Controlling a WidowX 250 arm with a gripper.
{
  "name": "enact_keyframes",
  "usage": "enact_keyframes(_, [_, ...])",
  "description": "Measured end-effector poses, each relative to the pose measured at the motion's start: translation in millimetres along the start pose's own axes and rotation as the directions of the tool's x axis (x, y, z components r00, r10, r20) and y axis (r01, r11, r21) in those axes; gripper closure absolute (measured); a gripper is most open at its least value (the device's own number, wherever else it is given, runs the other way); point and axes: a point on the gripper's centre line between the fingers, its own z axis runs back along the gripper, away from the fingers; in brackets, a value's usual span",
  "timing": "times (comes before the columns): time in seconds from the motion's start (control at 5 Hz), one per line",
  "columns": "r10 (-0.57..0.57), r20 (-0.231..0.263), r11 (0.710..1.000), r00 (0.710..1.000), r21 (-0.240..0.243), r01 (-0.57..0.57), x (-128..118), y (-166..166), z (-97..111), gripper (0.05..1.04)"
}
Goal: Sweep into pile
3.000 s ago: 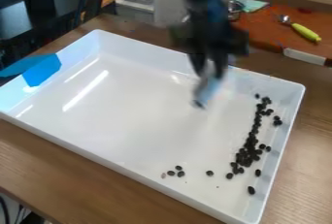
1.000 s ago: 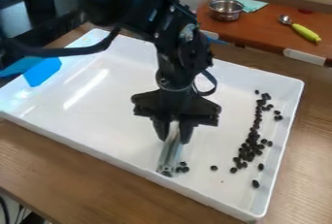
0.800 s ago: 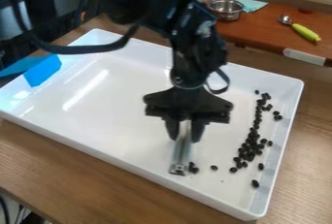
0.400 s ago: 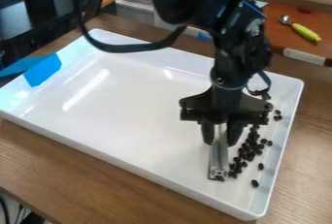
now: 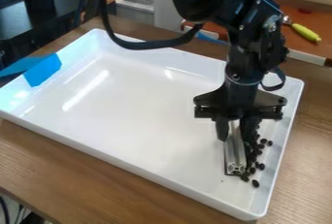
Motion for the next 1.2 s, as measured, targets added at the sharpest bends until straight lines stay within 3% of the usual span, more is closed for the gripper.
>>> enact_keyframes(0.2, [0.003,0.011,0.999,1.000,-0.043,-0.003,19,14,17,0.750])
enact_keyframes(0.4, [0.029,0.046,0.997,0.999,-0.067,-0.026,54,59,51,0.750])
enact_keyframes(0.6, [-0.005,0.018,0.998,1.000,-0.065,0.006,68,98,57,0.750])
enact_keyframes(0.8, [-0.057,0.023,0.998,0.998,-0.035,0.057,87,145,62,0.750])
enact_keyframes(1.0, [-0.127,0.067,0.991,0.990,-0.020,0.129,106,179,57,0.750])
enact_keyframes(1.2, [-0.206,0.105,0.978,0.973,-0.013,0.209,122,222,36,0.750])
